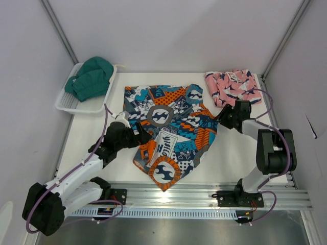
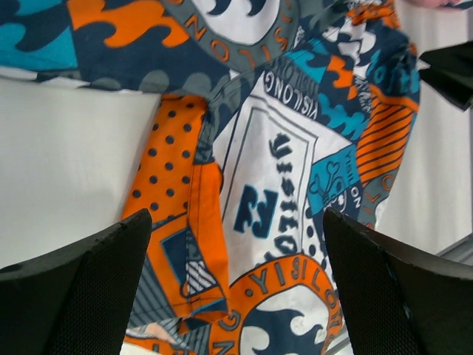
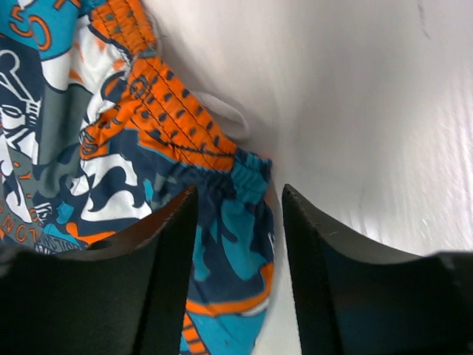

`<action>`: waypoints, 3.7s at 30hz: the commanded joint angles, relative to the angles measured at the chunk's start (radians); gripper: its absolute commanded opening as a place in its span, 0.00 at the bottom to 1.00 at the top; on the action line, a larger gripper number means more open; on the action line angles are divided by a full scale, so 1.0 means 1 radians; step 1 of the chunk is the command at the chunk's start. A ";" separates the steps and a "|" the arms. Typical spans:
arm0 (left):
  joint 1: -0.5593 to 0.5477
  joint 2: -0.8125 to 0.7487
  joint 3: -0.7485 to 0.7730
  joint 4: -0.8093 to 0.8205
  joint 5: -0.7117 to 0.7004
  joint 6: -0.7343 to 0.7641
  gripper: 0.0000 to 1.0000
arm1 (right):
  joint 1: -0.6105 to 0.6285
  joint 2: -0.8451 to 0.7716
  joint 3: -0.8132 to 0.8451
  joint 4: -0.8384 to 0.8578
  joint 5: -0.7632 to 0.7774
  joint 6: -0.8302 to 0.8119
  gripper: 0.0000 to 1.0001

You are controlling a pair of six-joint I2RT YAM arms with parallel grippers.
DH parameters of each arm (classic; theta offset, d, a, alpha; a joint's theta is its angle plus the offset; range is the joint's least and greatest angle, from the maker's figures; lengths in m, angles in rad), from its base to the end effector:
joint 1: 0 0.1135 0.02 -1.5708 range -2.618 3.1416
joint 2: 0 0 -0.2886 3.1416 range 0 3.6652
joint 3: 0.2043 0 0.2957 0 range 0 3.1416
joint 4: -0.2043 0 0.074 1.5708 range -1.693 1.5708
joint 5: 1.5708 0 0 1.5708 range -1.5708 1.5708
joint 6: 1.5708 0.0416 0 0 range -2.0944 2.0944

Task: Fold and stack the shorts
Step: Flatten the shorts out

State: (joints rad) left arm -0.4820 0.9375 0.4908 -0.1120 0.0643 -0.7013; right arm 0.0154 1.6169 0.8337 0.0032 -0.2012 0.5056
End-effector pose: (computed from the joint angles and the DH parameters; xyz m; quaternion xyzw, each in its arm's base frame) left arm 0.2063 -0.1109 0.2139 -0.0802 0.8707 -0.2935 0.3864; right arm 0.3622 0.0139 0.1593 0.1853 0.9001 0.1883 0.3464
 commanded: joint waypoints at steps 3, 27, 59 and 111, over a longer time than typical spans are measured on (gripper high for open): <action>-0.020 -0.016 -0.006 -0.092 -0.018 0.069 0.99 | -0.003 0.070 -0.034 0.178 -0.069 0.028 0.44; -0.303 -0.405 -0.164 -0.358 -0.075 -0.205 0.91 | -0.065 0.101 -0.074 0.302 -0.199 0.048 0.00; -0.380 -0.157 -0.218 0.052 -0.429 -0.392 0.60 | -0.098 0.087 -0.130 0.386 -0.247 0.086 0.00; -0.477 0.159 -0.181 0.153 -0.592 -0.533 0.29 | -0.101 0.106 -0.117 0.386 -0.262 0.093 0.00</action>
State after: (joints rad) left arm -0.9665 1.0664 0.3138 -0.0761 -0.5602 -1.2541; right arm -0.0792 1.7130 0.7082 0.3500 -0.4503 0.5953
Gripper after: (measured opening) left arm 0.302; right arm 0.062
